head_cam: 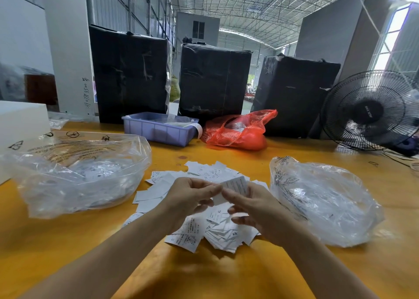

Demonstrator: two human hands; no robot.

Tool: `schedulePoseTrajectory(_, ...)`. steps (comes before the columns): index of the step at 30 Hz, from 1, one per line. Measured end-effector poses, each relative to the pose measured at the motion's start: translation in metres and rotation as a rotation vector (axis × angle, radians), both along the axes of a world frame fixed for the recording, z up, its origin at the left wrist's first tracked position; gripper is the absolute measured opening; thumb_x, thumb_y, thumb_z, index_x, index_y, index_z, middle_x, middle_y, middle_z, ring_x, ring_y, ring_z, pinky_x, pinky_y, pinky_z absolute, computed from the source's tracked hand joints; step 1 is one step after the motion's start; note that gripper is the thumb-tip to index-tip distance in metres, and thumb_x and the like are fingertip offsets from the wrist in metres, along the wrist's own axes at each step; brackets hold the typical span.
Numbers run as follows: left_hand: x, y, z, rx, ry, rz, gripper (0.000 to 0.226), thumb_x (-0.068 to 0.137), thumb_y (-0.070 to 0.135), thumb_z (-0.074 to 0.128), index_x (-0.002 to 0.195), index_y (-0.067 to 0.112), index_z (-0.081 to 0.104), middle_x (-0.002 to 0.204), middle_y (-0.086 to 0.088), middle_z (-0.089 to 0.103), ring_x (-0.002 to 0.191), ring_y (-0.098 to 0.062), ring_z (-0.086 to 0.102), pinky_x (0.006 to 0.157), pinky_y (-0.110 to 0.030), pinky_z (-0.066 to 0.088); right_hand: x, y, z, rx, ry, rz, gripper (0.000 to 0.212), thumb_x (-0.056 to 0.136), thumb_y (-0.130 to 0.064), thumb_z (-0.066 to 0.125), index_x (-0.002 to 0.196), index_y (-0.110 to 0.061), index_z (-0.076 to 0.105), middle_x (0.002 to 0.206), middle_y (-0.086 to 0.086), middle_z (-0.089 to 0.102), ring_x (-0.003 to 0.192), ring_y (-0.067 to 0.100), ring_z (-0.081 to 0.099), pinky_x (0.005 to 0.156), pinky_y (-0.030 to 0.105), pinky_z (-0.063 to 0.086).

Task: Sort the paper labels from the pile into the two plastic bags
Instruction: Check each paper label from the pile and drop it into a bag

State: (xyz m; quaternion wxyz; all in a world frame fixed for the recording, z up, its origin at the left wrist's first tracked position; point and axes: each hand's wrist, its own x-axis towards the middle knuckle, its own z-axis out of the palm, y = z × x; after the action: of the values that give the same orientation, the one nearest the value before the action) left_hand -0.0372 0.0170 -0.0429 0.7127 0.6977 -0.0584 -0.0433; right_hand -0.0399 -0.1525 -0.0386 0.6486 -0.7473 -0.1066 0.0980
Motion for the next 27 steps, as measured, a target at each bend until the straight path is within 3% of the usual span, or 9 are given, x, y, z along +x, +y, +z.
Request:
schedulePoseTrajectory(2, 0.002, 0.002, 0.001, -0.045, 0.014, 0.032, 0.017, 0.072, 0.022, 0.074, 0.083, 0.008, 0.074, 0.065, -0.001, 0.069, 0.054, -0.005, 0.061, 0.054, -0.016, 0.049, 0.002, 0.001, 0.001, 0.107, -0.069, -0.123, 0.039, 0.079, -0.023, 0.069, 0.112, -0.008, 0.055, 0.092, 0.01, 0.065, 0.073, 0.015, 0.064, 0.066, 0.026, 0.053)
schedulePoseTrajectory(5, 0.001, 0.001, -0.001, -0.097, 0.049, 0.061, 0.006, 0.078, 0.014, 0.073, 0.082, 0.009, 0.073, 0.069, -0.003, 0.072, 0.055, -0.007, 0.065, 0.051, -0.016, 0.05, 0.002, -0.001, 0.001, 0.118, -0.27, -0.237, 0.028, 0.082, -0.006, 0.068, 0.108, -0.01, 0.058, 0.08, 0.011, 0.069, 0.068, 0.018, 0.068, 0.063, 0.025, 0.054)
schedulePoseTrajectory(9, -0.001, -0.006, -0.002, -0.128, 0.046, 0.089, 0.009, 0.079, 0.016, 0.072, 0.079, 0.007, 0.073, 0.066, -0.002, 0.072, 0.058, -0.007, 0.068, 0.051, -0.017, 0.051, 0.0, 0.004, -0.004, -0.003, -0.377, -0.188, 0.025, 0.085, -0.002, 0.065, 0.107, -0.014, 0.064, 0.075, 0.011, 0.071, 0.064, 0.018, 0.068, 0.062, 0.024, 0.057)
schedulePoseTrajectory(13, -0.001, -0.011, -0.006, -0.163, 0.088, 0.218, 0.02, 0.078, 0.025, 0.074, 0.081, 0.006, 0.074, 0.067, -0.006, 0.07, 0.062, -0.015, 0.066, 0.049, -0.021, 0.05, -0.003, 0.008, -0.006, -0.142, -0.394, -0.095, 0.016, 0.092, -0.009, 0.058, 0.091, -0.018, 0.071, 0.074, 0.01, 0.071, 0.06, 0.012, 0.063, 0.06, 0.024, 0.054)
schedulePoseTrajectory(16, -0.003, -0.015, -0.009, -0.168, 0.135, 0.26, 0.019, 0.078, 0.032, 0.074, 0.075, 0.013, 0.075, 0.063, -0.003, 0.07, 0.062, -0.018, 0.061, 0.047, -0.022, 0.042, -0.004, 0.013, -0.009, -0.197, -0.334, -0.055, 0.023, 0.097, -0.017, 0.05, 0.115, -0.013, 0.065, 0.078, -0.003, 0.066, 0.061, 0.005, 0.061, 0.06, 0.026, 0.052)
schedulePoseTrajectory(19, -0.006, -0.017, -0.006, -0.204, 0.176, 0.266, 0.02, 0.078, 0.035, 0.073, 0.073, 0.016, 0.076, 0.064, -0.003, 0.068, 0.066, -0.02, 0.058, 0.054, -0.026, 0.04, -0.003, 0.017, -0.011, -0.248, -0.347, -0.098, 0.048, 0.098, -0.024, 0.046, 0.143, -0.011, 0.036, 0.091, 0.003, 0.057, 0.064, 0.004, 0.06, 0.062, 0.024, 0.054)
schedulePoseTrajectory(24, -0.008, -0.018, 0.001, -0.296, 0.153, 0.264, 0.017, 0.078, 0.032, 0.072, 0.079, 0.016, 0.077, 0.071, -0.005, 0.07, 0.063, -0.017, 0.06, 0.043, -0.022, 0.044, -0.009, 0.022, -0.007, -0.352, -0.529, -0.014, 0.042, 0.094, -0.023, 0.055, 0.136, -0.022, 0.046, 0.097, 0.003, 0.055, 0.07, 0.007, 0.058, 0.067, 0.025, 0.052)
schedulePoseTrajectory(27, -0.007, -0.016, 0.002, -0.328, 0.166, 0.256, 0.018, 0.078, 0.031, 0.072, 0.084, 0.015, 0.076, 0.078, -0.007, 0.071, 0.065, -0.018, 0.061, 0.043, -0.021, 0.044, -0.01, 0.02, -0.006, -0.239, -0.51, -0.094, 0.044, 0.088, -0.011, 0.064, 0.13, -0.017, 0.052, 0.091, 0.01, 0.067, 0.069, 0.009, 0.061, 0.068, 0.026, 0.054)
